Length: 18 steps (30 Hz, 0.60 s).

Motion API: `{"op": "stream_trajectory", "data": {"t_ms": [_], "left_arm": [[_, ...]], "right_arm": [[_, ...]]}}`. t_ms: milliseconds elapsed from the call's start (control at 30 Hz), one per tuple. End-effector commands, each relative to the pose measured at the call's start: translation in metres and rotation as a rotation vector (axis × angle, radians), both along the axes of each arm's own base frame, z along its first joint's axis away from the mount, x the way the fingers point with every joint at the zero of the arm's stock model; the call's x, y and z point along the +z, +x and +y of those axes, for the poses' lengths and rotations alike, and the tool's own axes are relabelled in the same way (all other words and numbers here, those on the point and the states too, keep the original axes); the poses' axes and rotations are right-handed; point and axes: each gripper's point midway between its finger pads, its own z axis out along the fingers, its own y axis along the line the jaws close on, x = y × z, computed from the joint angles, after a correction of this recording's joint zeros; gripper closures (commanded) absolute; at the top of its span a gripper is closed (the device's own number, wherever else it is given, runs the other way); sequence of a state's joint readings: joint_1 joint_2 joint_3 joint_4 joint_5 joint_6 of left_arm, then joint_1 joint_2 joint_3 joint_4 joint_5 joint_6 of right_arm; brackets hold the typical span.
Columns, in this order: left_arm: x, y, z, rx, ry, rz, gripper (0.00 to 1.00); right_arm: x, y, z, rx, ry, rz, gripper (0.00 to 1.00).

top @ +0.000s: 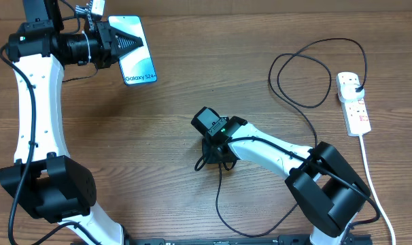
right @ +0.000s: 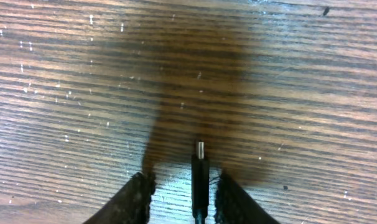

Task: Plug charger to phone and switch on socket
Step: 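Lower the right gripper and close it on the cable connector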

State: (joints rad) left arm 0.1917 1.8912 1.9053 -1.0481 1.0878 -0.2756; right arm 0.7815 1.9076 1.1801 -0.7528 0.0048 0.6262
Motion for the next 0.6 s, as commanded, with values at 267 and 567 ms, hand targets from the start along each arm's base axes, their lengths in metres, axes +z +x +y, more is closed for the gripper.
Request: {"op": "stream_trajectory", "data": {"t_ms": [267,567], "left_arm": [[0.0127,-0.0033,-0.0027,-0.027,-0.001,-0.058,0.96],[0.0126,-0.0032,-0.0026,-0.026,0.0,-0.058,0.96]], "right_arm": [[-0.0085,-0.0061,-0.0046,0.006,-0.039,0.036,0.78],[-0.0081,-0.0033,-0.0019,0.006,-0.028,0.024,0.89]]}}
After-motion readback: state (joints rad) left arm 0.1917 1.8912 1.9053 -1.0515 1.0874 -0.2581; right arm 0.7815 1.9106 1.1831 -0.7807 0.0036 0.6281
